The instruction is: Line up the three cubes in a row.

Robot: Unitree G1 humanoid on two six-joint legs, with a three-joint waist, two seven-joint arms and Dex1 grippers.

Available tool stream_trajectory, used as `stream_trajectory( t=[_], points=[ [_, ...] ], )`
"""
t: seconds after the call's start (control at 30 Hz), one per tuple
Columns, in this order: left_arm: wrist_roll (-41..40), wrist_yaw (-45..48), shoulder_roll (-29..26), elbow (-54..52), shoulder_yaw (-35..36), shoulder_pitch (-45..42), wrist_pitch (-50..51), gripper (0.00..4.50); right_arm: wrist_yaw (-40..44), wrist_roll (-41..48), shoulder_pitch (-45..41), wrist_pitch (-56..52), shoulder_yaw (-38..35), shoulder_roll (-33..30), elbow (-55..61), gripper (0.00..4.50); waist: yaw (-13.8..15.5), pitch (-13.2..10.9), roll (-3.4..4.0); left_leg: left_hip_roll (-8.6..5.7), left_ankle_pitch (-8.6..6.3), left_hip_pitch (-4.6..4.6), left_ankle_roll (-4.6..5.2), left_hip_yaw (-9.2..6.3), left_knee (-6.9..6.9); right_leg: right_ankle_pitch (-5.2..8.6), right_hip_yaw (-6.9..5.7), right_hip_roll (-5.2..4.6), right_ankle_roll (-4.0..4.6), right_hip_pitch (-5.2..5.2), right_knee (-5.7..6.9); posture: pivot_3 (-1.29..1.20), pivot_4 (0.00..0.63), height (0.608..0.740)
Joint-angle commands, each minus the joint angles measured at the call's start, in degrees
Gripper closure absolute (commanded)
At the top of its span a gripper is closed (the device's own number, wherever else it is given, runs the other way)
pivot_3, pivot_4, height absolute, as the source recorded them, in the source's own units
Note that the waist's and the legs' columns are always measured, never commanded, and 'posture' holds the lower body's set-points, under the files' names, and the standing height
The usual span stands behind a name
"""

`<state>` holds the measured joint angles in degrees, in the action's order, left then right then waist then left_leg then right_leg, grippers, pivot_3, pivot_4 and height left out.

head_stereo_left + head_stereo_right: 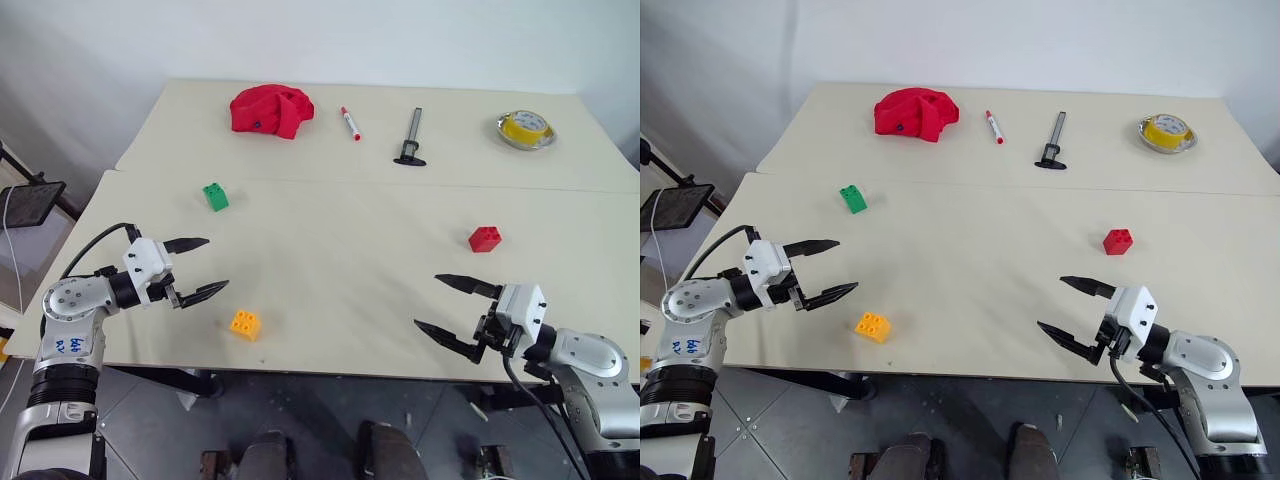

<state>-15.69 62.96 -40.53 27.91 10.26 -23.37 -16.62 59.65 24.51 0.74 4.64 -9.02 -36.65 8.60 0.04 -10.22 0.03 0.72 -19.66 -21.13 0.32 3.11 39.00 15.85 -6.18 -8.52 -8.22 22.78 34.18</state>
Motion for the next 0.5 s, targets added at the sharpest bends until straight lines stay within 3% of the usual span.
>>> stream_trajectory(
  t=[0.03, 0.13, 0.27, 0.4, 0.5],
  points=[
    [-1.1, 0.4, -1.1, -1.4, 0.4, 0.0, 3.1, 0.01, -1.4, 0.5, -0.6, -0.3, -0.4, 0.5, 1.5, 0.0, 0.0, 0.0, 0.0, 0.0, 0.0, 0.0, 0.0, 0.0, 0.01, 0.0, 0.0, 0.0, 0.0, 0.0, 0.0, 0.0, 0.15, 0.74],
    [-3.4, 1.4, -2.0, -5.4, -0.4, 0.0, 13.4, 0.01, -9.6, 2.2, -1.0, -2.0, -5.7, 3.7, 1.4, 0.0, 0.1, 0.0, 0.0, 0.0, 0.0, 0.0, 0.0, 0.0, 0.02, 0.0, 0.0, 0.0, 0.0, 0.0, 0.02, 0.0, 0.15, 0.74],
    [-9.7, -0.5, 2.3, -19.6, -0.5, 0.0, 20.7, 0.01, -17.1, 2.1, 5.0, -0.6, -16.2, 5.6, 1.6, 0.0, 1.4, 0.0, 0.0, -0.01, -0.07, -0.07, 0.05, -0.08, 0.07, -0.05, 0.0, -0.03, -0.1, 0.0, 0.02, 0.0, 0.15, 0.74],
    [-11.2, 0.3, 4.7, -28.5, -3.8, 0.6, 23.3, 0.01, -22.4, 1.1, 11.5, 2.1, -24.4, 7.7, -0.5, 0.0, 1.6, 0.0, 0.0, -0.02, -0.2, -0.04, 0.09, -0.08, 0.12, -0.07, 0.0, -0.02, -0.14, -0.1, -0.06, 0.0, 0.15, 0.74],
    [-10.6, 2.3, 4.6, -30.4, -6.5, 1.2, 24.2, 0.01, -26.0, 0.3, 13.7, 0.7, -26.3, 8.8, -2.4, 0.0, 0.7, 0.0, 0.04, 0.02, -0.21, 0.07, 0.09, 0.16, 0.11, -0.06, 0.08, 0.03, -0.11, -0.11, -0.13, 0.0, 0.15, 0.74]
  ],
)
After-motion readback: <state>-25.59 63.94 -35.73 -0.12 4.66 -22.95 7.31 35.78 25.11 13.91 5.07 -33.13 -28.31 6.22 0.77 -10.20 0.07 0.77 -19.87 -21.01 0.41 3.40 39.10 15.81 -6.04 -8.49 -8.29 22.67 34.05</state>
